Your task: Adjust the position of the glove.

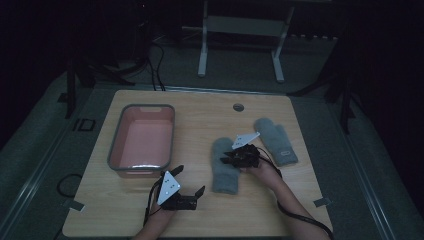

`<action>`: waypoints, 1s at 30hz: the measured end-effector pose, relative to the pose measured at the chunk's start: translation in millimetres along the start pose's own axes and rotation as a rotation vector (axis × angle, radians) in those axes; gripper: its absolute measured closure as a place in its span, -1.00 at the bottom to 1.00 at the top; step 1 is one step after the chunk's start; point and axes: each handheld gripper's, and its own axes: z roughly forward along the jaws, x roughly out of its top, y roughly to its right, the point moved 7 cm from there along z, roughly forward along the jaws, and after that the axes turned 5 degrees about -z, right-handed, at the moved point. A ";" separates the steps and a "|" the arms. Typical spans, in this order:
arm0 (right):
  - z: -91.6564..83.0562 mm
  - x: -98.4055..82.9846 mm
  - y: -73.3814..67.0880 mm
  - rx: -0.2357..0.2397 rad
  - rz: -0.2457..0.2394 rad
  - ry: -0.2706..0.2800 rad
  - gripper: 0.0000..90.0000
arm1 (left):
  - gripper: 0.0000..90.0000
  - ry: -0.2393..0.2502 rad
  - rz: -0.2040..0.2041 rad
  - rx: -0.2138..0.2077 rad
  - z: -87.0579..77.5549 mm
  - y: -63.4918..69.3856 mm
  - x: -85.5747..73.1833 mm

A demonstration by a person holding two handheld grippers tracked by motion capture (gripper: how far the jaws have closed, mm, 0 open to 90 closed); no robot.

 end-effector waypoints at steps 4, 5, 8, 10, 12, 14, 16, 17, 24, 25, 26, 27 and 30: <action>1.7 -0.7 3.6 -0.010 0.027 -0.006 0.19 | -0.98 0.001 -0.001 -0.001 0.0 0.0 0.0; 0.6 0.1 4.3 -0.019 0.021 -0.008 0.16 | -0.98 0.001 -0.001 -0.001 0.0 -0.1 0.1; -6.7 5.7 4.3 -0.020 0.024 0.001 -0.03 | -0.98 0.000 -0.006 -0.002 -0.1 -0.4 0.0; -13.9 9.9 4.1 -0.024 0.041 0.008 -0.24 | -0.98 0.000 -0.005 -0.002 -0.1 -0.4 0.0; -23.2 13.3 4.4 -0.041 0.064 0.027 -0.45 | -0.98 0.001 -0.005 -0.001 0.0 -0.3 0.0; -32.6 15.4 6.2 -0.062 0.092 0.049 -0.52 | -0.98 0.001 -0.004 -0.001 0.0 -0.2 0.0; -37.4 15.8 6.7 -0.063 0.099 0.059 -0.58 | -0.98 0.001 -0.004 -0.001 0.0 -0.2 0.0; -47.3 16.5 8.4 -0.092 0.098 0.085 -0.55 | -0.98 0.001 -0.004 -0.001 0.0 -0.2 0.0; -79.5 12.4 23.9 -0.218 0.133 0.145 -0.44 | -0.98 0.001 -0.005 0.000 0.0 -0.3 0.0; -85.3 10.7 28.1 -0.251 0.140 0.151 -0.39 | -0.98 0.001 -0.004 0.000 -0.1 -0.3 0.0; -95.9 5.7 36.4 -0.292 0.161 0.160 -0.37 | -0.98 0.002 -0.005 0.000 0.0 -0.2 0.0; -95.9 5.7 36.4 -0.292 0.161 0.160 -0.37 | -0.98 0.002 -0.004 0.000 0.0 -0.2 0.1; -113.2 -10.0 55.8 -0.386 0.221 0.138 -0.36 | -0.98 0.002 -0.004 0.000 -0.1 -0.2 0.0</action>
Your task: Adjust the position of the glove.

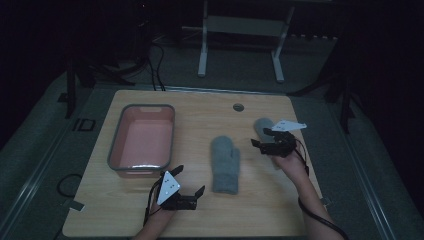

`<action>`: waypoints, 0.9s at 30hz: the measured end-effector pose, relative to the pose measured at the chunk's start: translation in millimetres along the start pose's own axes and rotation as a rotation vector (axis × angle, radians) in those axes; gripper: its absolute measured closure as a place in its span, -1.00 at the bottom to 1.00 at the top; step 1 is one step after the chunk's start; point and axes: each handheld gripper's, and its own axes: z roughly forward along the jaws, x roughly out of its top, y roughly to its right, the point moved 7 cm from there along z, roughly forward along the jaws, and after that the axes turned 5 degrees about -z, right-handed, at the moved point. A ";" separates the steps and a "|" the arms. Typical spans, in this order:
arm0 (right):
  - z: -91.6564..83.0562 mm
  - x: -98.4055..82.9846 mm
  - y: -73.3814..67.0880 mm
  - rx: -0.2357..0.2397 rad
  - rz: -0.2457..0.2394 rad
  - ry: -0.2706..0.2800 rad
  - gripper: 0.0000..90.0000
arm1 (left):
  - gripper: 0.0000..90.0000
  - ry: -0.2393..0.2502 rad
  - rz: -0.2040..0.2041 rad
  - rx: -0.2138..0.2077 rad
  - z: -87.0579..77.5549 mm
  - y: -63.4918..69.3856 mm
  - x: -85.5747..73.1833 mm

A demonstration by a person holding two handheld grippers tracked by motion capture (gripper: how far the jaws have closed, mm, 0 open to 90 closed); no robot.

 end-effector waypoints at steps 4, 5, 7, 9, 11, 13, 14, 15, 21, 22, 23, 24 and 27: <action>-7.7 -7.1 20.2 -0.036 0.071 0.007 -0.28 | -0.98 0.000 -0.002 0.000 0.1 -0.1 0.0; -12.4 -12.6 33.2 -0.053 0.121 0.014 -0.33 | -0.98 -0.001 -0.002 0.000 0.0 -0.2 0.0; -15.6 -18.8 44.8 -0.085 0.140 0.007 -0.34 | -0.98 -0.001 -0.003 0.000 0.1 -0.3 0.0; -16.4 -22.3 50.0 -0.102 0.147 -0.004 -0.32 | -0.98 -0.001 -0.003 0.000 0.1 -0.2 0.0; -15.1 -30.7 59.7 -0.128 0.166 -0.042 -0.28 | -0.98 -0.001 -0.002 0.001 0.1 -0.2 0.0; -8.5 -43.0 70.4 -0.157 0.173 -0.096 -0.25 | -0.98 -0.001 -0.002 0.001 0.1 -0.2 0.0; -5.6 -46.6 72.6 -0.163 0.170 -0.109 -0.23 | -0.98 -0.001 -0.003 0.001 0.1 -0.2 0.0; -5.6 -46.6 72.6 -0.163 0.170 -0.109 -0.23 | -0.98 -0.001 -0.003 0.001 0.1 -0.2 0.0; 14.9 -65.6 82.7 -0.182 0.135 -0.178 -0.07 | -0.98 -0.001 -0.004 0.000 0.1 -0.3 0.0; 18.3 -68.9 83.3 -0.176 0.141 -0.189 -0.06 | -0.98 -0.001 -0.004 0.000 0.1 -0.3 0.0; 24.4 -75.6 83.2 -0.161 0.139 -0.205 -0.04 | -0.98 -0.001 -0.003 -0.001 0.1 -0.2 0.0; 27.1 -78.9 82.4 -0.156 0.128 -0.215 0.00 | -0.98 -0.001 -0.003 -0.001 0.1 -0.2 0.0; 31.5 -84.5 80.1 -0.149 0.096 -0.228 0.10 | -0.98 -0.001 -0.001 -0.001 0.1 -0.1 0.0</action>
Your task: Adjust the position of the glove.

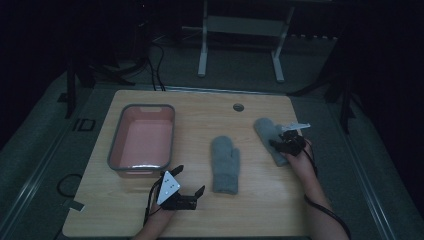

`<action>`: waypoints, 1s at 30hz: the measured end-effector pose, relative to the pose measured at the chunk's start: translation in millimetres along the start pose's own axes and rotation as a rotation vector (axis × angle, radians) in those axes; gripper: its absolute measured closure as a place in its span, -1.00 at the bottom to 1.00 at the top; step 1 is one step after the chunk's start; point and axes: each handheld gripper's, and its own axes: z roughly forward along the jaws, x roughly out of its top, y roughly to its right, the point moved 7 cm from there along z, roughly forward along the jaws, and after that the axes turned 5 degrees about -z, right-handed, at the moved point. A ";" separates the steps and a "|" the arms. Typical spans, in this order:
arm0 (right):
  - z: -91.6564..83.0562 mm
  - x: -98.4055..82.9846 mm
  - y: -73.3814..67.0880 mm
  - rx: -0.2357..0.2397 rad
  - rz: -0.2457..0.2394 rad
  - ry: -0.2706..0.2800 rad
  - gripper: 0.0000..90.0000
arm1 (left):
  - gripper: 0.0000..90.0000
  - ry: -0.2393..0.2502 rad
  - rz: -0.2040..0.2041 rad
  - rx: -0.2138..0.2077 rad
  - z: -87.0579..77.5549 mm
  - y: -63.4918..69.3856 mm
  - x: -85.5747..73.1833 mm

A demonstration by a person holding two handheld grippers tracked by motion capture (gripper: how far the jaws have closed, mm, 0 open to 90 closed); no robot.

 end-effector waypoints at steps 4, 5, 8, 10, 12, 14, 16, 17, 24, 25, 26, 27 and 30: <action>-0.4 -2.4 -3.4 0.025 0.012 0.011 0.61 | -0.98 -0.001 -0.001 0.000 0.0 -0.2 0.0; -1.3 -2.3 -3.4 0.026 0.022 0.005 0.66 | -0.98 -0.001 -0.001 0.000 0.0 -0.2 0.0; -4.8 -0.2 -4.7 -0.004 0.065 0.004 0.76 | -0.98 -0.001 -0.002 0.001 0.0 -0.3 0.0; -9.4 1.7 -8.9 -0.015 0.097 0.019 0.77 | -0.98 -0.001 -0.003 0.001 0.0 -0.4 0.0; -12.6 2.6 -11.3 -0.025 0.108 0.032 0.77 | -0.98 -0.002 -0.003 0.002 -0.1 -0.6 0.0; -25.0 3.3 -20.5 -0.051 0.163 0.065 0.77 | -0.98 -0.001 -0.003 0.001 -0.1 -0.5 0.0; -34.4 3.5 -27.3 -0.084 0.173 0.079 0.77 | -0.98 -0.001 -0.004 0.001 -0.1 -0.6 0.0; -39.5 4.0 -30.7 -0.097 0.178 0.090 0.77 | -0.98 -0.001 -0.005 0.002 -0.1 -0.7 0.0; -70.3 1.7 -47.2 -0.141 0.209 0.125 0.77 | -0.98 0.000 -0.004 0.003 -0.1 -0.5 0.0; -73.7 -0.1 -50.0 -0.148 0.216 0.123 0.77 | -0.98 -0.001 -0.005 0.004 -0.2 -0.7 0.0; -76.8 -2.3 -52.8 -0.159 0.229 0.118 0.77 | -0.98 -0.001 -0.006 0.004 -0.2 -0.8 0.0; -79.9 -4.8 -55.9 -0.166 0.240 0.113 0.77 | -0.98 -0.001 -0.006 0.005 -0.2 -0.8 0.0; -89.1 -10.3 -66.5 -0.173 0.276 0.122 0.76 | -0.98 -0.002 -0.003 0.006 0.1 -0.7 0.0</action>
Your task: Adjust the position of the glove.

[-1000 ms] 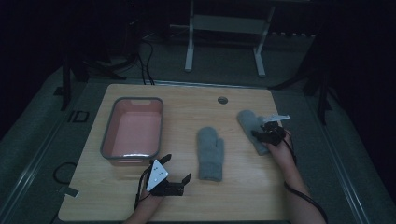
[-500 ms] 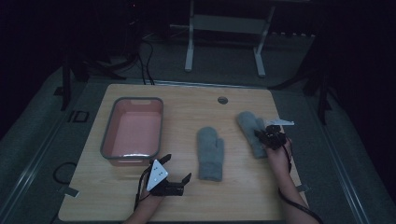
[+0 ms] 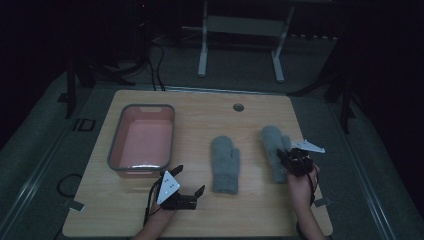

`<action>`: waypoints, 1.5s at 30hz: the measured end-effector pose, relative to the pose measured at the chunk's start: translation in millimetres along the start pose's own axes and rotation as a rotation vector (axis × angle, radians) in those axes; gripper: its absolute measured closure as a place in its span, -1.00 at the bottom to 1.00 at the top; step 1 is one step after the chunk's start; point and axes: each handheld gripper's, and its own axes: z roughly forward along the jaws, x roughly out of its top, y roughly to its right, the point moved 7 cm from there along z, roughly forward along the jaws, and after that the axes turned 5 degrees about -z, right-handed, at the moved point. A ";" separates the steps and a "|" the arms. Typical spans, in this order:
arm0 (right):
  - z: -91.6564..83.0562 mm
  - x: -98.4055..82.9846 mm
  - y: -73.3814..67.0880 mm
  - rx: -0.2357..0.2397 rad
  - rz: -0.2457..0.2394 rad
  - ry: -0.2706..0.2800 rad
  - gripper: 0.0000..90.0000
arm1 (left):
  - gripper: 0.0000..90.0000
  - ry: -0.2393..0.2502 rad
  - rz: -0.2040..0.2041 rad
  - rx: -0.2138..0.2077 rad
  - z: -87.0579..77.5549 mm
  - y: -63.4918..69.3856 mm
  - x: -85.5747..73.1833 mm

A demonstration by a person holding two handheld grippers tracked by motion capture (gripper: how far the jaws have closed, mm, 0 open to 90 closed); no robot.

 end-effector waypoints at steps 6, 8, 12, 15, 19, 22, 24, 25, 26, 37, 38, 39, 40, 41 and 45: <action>-18.3 -9.5 -11.7 -0.038 0.057 0.015 0.76 | -0.98 0.000 -0.001 0.001 0.0 -0.1 0.0; -17.5 -18.2 -15.2 -0.035 0.082 -0.005 0.76 | -0.98 0.001 0.002 0.001 0.1 0.2 0.1; -11.6 -30.7 -15.0 -0.045 0.089 -0.035 0.76 | -0.98 0.001 0.004 0.002 0.1 0.6 0.0; -9.6 -33.4 -14.3 -0.046 0.091 -0.041 0.76 | -0.98 0.000 0.004 0.002 0.2 0.5 0.0; 4.5 -52.2 -7.3 -0.068 0.125 -0.096 0.69 | -0.98 -0.002 0.005 0.001 0.6 0.8 0.0; 6.4 -52.4 -8.5 -0.078 0.102 -0.090 0.59 | -0.98 -0.002 0.009 0.000 0.4 1.2 -0.1; 6.9 -52.7 -9.5 -0.084 0.099 -0.090 0.56 | -0.98 -0.002 0.010 0.000 0.4 1.2 -0.1; 7.1 -52.8 -10.1 -0.085 0.094 -0.090 0.50 | -0.98 -0.002 0.011 0.000 0.4 1.2 -0.1; 7.2 -52.6 -10.7 -0.085 0.089 -0.091 0.45 | -0.98 -0.002 0.011 0.001 0.3 1.3 -0.1; -5.9 -32.9 -8.9 0.057 -0.020 -0.104 -0.11 | -0.98 -0.002 0.002 -0.001 0.4 0.5 0.0; -5.6 -32.2 -8.8 0.079 -0.030 -0.102 -0.10 | -0.98 -0.002 0.003 0.000 0.5 0.6 0.0; -4.1 -33.0 -9.1 0.095 -0.053 -0.112 -0.11 | -0.98 -0.002 0.003 0.001 0.5 0.6 0.0; -2.2 -34.1 -9.6 0.105 -0.075 -0.120 -0.11 | -0.98 -0.002 0.002 0.001 0.5 0.5 0.0; -0.3 -35.3 -9.4 0.096 -0.091 -0.124 -0.11 | -0.98 -0.002 0.001 0.001 0.5 0.4 0.0; 8.7 -39.8 -0.8 0.056 -0.069 -0.128 -0.08 | -0.98 -0.002 0.001 0.000 0.4 0.3 -0.1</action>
